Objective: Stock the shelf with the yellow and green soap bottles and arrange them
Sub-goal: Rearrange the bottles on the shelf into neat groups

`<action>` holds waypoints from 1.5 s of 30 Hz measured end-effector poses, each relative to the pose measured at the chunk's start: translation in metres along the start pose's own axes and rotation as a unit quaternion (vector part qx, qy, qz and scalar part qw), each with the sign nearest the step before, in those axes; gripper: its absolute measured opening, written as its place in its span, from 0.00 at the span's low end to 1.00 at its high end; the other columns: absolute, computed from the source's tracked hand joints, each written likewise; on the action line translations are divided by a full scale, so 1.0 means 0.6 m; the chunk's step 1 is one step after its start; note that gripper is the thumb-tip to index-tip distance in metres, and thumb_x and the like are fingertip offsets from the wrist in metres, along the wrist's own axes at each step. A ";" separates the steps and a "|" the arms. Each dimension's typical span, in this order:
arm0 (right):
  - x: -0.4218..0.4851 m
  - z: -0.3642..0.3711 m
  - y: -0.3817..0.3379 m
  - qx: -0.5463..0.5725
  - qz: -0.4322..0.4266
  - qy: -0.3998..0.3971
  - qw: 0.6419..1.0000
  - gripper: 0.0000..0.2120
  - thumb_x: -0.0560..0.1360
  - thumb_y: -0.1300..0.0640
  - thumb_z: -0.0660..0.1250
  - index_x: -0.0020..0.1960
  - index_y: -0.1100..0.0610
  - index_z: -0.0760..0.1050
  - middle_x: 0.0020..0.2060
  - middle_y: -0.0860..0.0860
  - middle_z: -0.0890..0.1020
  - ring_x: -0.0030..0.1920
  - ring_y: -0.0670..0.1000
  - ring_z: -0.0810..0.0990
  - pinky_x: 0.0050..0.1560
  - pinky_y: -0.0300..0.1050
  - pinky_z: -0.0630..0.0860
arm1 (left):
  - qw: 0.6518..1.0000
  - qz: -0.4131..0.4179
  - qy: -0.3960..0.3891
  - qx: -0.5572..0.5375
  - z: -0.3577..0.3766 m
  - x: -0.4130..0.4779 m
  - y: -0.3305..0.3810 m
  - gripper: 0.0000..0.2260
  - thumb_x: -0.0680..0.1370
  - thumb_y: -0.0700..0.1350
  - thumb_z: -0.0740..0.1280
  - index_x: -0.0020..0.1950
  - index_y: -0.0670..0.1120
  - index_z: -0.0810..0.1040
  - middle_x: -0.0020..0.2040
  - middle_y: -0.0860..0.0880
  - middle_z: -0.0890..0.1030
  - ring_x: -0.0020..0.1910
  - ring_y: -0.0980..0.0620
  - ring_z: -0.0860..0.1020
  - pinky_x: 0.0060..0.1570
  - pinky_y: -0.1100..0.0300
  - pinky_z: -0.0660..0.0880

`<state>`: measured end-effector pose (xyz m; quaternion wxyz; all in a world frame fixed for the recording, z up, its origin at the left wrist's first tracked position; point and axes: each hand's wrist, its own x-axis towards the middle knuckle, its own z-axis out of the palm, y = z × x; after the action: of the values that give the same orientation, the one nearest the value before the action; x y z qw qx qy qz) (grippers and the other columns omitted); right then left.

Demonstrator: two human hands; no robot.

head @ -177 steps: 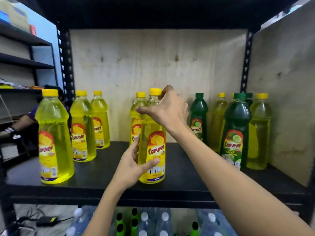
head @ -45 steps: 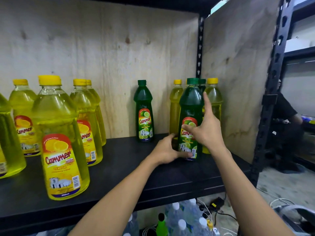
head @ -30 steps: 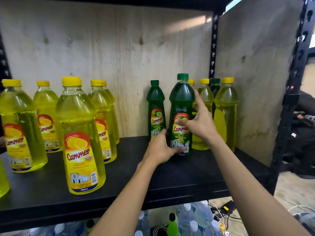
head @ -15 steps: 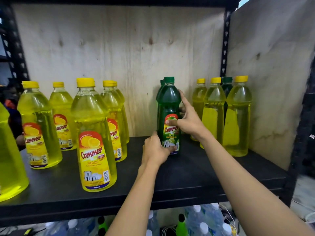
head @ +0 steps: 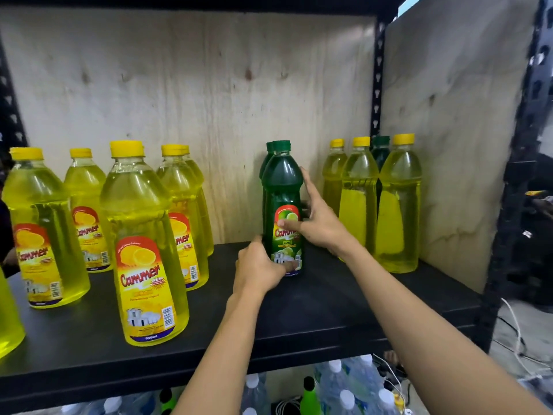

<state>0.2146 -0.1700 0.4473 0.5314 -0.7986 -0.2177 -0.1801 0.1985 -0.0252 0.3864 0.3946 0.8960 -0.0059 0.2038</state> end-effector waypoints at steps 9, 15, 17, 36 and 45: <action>-0.064 -0.177 -0.044 -0.236 -0.039 0.404 0.883 0.28 0.66 0.53 0.78 0.64 0.49 0.74 0.55 0.54 0.78 0.56 0.57 0.77 0.56 0.48 0.73 | 0.903 0.383 0.186 -0.054 0.033 -0.040 0.087 0.21 0.75 0.47 0.69 0.68 0.53 0.74 0.58 0.55 0.71 0.56 0.59 0.73 0.53 0.68 0.75; -0.055 -0.243 -0.029 -0.236 0.071 0.341 0.907 0.35 0.68 0.50 0.78 0.69 0.51 0.66 0.67 0.61 0.72 0.68 0.64 0.69 0.70 0.57 0.67 | 0.933 0.355 -0.004 -0.066 0.134 -0.041 0.147 0.20 0.75 0.43 0.70 0.66 0.51 0.77 0.54 0.56 0.76 0.48 0.60 0.76 0.51 0.58 0.79; -0.052 -0.247 -0.016 -0.236 0.073 0.313 0.917 0.38 0.66 0.50 0.80 0.70 0.49 0.65 0.65 0.59 0.74 0.66 0.62 0.71 0.65 0.55 0.70 | 0.948 0.305 -0.024 -0.086 0.154 -0.032 0.155 0.20 0.74 0.42 0.71 0.66 0.51 0.76 0.53 0.56 0.76 0.47 0.59 0.77 0.52 0.58 0.80; -0.077 -0.263 -0.002 -0.128 0.089 0.226 0.961 0.41 0.69 0.52 0.78 0.76 0.47 0.60 0.67 0.50 0.77 0.66 0.54 0.75 0.65 0.53 0.74 | 0.955 0.205 -0.145 -0.157 0.178 -0.032 0.162 0.34 0.72 0.50 0.77 0.75 0.49 0.69 0.63 0.53 0.80 0.60 0.56 0.79 0.62 0.55 0.77; -0.116 -0.294 -0.022 0.099 0.099 0.028 0.990 0.34 0.72 0.66 0.72 0.74 0.47 0.66 0.61 0.52 0.82 0.60 0.56 0.82 0.65 0.57 0.74 | 0.875 0.092 -0.387 -0.277 0.154 -0.017 0.150 0.57 0.55 0.56 0.85 0.79 0.52 0.61 0.72 0.48 0.74 0.70 0.51 0.72 0.70 0.49 0.71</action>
<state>0.1392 -0.3399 0.4870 0.6294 -0.7541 -0.1390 -0.1262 0.2069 -0.1540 0.3901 0.5721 0.7531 -0.2961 -0.1336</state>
